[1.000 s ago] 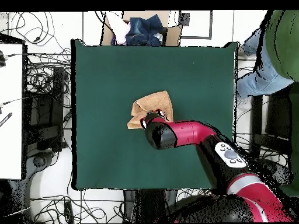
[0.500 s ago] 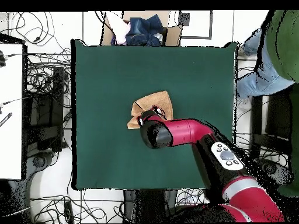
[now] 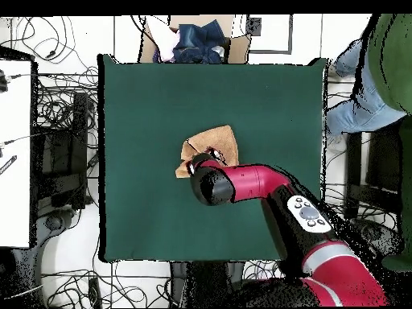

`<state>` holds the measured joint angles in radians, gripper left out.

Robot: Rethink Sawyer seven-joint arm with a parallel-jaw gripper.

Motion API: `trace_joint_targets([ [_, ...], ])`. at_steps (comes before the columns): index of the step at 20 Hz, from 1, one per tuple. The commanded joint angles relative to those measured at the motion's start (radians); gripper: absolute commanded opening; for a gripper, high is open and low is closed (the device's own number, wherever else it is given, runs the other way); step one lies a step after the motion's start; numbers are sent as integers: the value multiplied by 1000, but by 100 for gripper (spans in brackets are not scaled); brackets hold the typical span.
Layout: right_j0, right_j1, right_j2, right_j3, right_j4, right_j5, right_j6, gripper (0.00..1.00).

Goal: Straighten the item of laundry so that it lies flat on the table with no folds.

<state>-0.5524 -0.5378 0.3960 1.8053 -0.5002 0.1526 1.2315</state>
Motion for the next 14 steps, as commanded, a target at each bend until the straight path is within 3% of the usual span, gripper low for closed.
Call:
trace_joint_targets([
  [1, 40, 68, -43, -17, 25, -18, 194, 100],
  [14, 26, 172, -42, -72, 12, -81, 172, 100],
])
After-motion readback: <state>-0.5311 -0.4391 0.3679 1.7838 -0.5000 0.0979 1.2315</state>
